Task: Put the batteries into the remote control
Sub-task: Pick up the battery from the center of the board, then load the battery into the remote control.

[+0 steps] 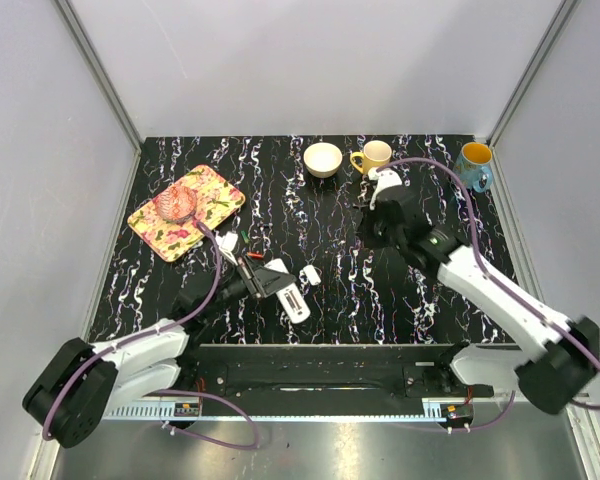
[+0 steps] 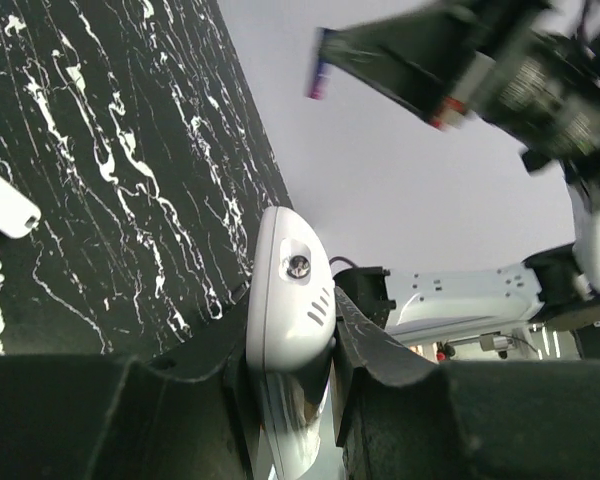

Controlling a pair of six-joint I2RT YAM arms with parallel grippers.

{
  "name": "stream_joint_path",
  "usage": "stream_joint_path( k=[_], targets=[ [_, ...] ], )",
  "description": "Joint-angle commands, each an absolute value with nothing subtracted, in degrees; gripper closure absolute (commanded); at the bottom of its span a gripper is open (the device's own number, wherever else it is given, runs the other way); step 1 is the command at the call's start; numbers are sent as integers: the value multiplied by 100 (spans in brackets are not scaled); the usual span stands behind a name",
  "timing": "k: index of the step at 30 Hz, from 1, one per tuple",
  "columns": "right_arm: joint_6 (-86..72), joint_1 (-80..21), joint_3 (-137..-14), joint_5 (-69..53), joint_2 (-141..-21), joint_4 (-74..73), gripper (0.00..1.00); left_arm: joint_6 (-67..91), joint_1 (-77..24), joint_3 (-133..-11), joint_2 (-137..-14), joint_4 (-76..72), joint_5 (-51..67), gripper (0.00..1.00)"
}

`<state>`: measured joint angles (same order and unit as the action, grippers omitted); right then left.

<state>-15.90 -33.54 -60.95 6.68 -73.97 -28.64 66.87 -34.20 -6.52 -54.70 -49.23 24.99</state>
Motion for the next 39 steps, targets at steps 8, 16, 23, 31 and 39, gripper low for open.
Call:
stream_joint_path(
  k=[8, 16, 23, 31, 39],
  targets=[
    [-2443, -5289, -6346, 1669, -6670, -2795, 100, 7505, -3577, -1459, -6854, -6556, 2013, 100],
    [-2268, -5871, -6512, 2013, -6978, -2303, 100, 8016, -3674, -1775, -7611, -6987, 1907, 100],
    [-2171, -6003, -6583, 1951, -7233, -2224, 100, 7963, -3674, -1942, -7664, -6829, 1960, 100],
    [-2197, -6108, -6530, 2003, -7260, -2206, 100, 7998, -3665, -1986, -7787, -6882, 2013, 100],
    [-2206, -6258, -6513, 2145, -7225, -2171, 100, 8007, -3674, -2030, -7778, -6548, 1986, 100]
  ],
)
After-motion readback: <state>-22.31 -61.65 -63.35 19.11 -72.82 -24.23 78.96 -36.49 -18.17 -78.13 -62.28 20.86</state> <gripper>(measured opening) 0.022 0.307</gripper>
